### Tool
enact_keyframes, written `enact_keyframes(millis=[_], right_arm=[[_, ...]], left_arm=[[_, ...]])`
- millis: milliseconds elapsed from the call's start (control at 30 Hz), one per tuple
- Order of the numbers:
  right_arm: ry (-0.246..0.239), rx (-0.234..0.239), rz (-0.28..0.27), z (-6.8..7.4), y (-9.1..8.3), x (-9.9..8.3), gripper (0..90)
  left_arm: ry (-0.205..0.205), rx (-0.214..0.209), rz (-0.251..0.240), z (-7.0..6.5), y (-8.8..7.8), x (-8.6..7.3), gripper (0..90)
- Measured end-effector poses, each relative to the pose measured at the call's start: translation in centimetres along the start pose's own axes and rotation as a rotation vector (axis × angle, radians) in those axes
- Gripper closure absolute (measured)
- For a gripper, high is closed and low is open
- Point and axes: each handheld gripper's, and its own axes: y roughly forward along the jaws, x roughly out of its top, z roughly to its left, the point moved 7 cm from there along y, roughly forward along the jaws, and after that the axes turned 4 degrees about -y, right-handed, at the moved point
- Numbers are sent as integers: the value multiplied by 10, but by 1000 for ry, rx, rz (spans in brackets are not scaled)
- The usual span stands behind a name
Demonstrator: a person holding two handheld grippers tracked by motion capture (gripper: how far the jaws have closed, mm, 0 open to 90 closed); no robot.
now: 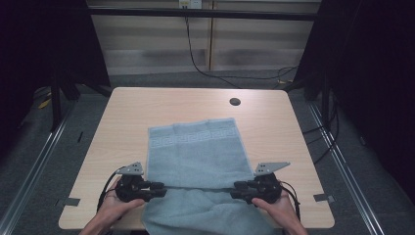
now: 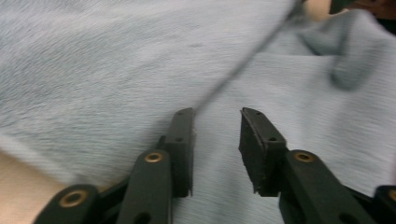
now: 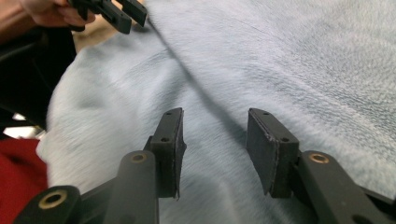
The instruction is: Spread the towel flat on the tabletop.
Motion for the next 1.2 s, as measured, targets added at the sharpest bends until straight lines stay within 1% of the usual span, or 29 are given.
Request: enact_keyframes(millis=[33,100,167,200,233,267,300,333,367,433,467,500,533,567,600,633,667,700,767,800,867,900,933,967,1000,1033,1067,1100,1200], right_arm=[[-18,-27,50,-6,9,-4,559],[-24,-24,71,-7,13,-6,552],[-49,-52,107,-10,19,-10,526],[-54,-72,119,-11,20,-11,515],[-62,-81,102,-13,21,-11,499],[-67,-83,108,-12,21,-12,492],[-80,-89,112,-10,20,-12,492],[-86,-93,112,-8,18,-14,507],[-85,-84,112,-5,16,-16,513],[-111,-112,116,-1,14,-22,512],[-122,-116,119,1,12,-25,513],[-146,-132,114,3,12,-27,513],[-197,-167,115,8,10,-31,634],[-197,-167,115,8,10,-31,634],[-215,-191,124,11,8,-34,720],[-216,-185,129,14,6,-36,800],[-198,-155,127,18,3,-40,832],[-180,-136,127,21,1,-43,844],[-140,-68,122,31,-3,-51,858],[-128,-45,128,38,-6,-55,864],[-145,-9,157,55,-8,-61,864],[-156,14,175,63,-8,-62,863],[-153,49,179,69,-7,-61,851],[-153,80,166,73,-8,-57,814],[-155,81,140,73,-10,-51,759],[-147,75,95,70,-13,-43,715],[-132,76,41,65,-17,-32,690],[-116,70,-10,57,-21,-21,650],[-101,-32,-66,21,-20,6,575]], left_arm=[[15,7,13,1,1,-1,619],[34,15,8,-1,2,-2,603],[49,21,1,-4,4,-2,557],[69,37,-2,-5,5,-3,557],[95,61,4,-8,5,-4,560],[125,84,16,-10,5,-5,575],[138,111,20,-12,4,-7,633],[147,102,26,-14,3,-9,698],[167,115,25,-15,2,-11,774],[156,84,29,-17,0,-14,848],[154,88,31,-17,-1,-16,857],[140,74,38,-19,-2,-17,862],[129,39,39,-22,-1,-18,866],[131,28,39,-24,-1,-19,866],[130,17,42,-27,-1,-21,867],[147,0,56,-30,-2,-23,868],[145,-7,55,-32,-1,-24,868],[138,-28,64,-36,-2,-26,868],[150,-56,81,-42,-4,-31,868],[146,-86,93,-47,-6,-35,868],[147,-106,100,-55,-10,-43,868],[136,-140,108,-60,-13,-46,868],[146,-153,107,-64,-16,-48,867],[133,-163,84,-67,-19,-48,863],[115,-181,53,-70,-22,-44,843],[105,-195,17,-68,-27,-39,804],[73,-207,-29,-67,-31,-31,766],[66,-203,-63,-62,-34,-23,733],[26,-122,-133,-39,-38,1,635]])
